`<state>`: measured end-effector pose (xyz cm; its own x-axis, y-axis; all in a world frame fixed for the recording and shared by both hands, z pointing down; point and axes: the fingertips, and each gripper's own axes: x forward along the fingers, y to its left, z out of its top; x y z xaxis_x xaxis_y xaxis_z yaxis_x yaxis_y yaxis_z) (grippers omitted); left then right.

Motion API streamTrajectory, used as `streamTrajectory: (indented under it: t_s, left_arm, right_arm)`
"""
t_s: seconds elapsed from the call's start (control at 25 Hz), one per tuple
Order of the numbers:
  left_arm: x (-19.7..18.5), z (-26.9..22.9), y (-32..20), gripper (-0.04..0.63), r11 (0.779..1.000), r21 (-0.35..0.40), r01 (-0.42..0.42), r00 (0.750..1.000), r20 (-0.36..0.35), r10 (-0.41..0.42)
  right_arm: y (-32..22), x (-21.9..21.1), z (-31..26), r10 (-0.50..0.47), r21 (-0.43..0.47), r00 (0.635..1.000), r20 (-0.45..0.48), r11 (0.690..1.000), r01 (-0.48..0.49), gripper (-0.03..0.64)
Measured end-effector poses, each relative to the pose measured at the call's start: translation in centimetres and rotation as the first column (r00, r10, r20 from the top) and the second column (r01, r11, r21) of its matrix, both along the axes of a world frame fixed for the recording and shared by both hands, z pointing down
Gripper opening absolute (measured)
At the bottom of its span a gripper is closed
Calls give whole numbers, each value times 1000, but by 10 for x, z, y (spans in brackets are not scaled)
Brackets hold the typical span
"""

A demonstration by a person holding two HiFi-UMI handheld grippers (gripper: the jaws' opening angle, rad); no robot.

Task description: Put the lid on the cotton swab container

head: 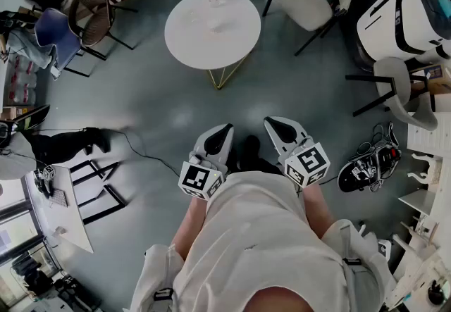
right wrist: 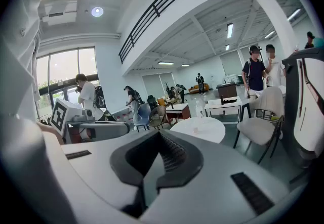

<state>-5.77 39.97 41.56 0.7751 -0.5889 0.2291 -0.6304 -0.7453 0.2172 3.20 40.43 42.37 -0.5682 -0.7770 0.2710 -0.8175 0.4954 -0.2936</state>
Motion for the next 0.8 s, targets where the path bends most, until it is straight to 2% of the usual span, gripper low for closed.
streamTrajectory:
  t_s: [0.4, 0.52, 0.64, 0.8]
  left_arm:
    - [4, 1, 18, 11, 1000, -1, 11, 999, 50, -11]
    - [-1, 1, 18, 11, 1000, -1, 27, 997, 66, -27]
    - [-10, 6, 17, 11, 999, -20, 31, 998, 62, -30]
    - [-10, 10, 4, 11, 1000, -19, 15, 999, 43, -14]
  right_arm:
    - [8, 6, 2, -10, 2, 999, 37, 1000, 10, 3]
    - [6, 0, 3, -33, 21, 999, 12, 999, 33, 5]
    - [2, -15, 0, -67, 28, 998, 11, 997, 67, 5]
    - [-10, -25, 6, -65, 10, 998, -5, 998, 65, 5]
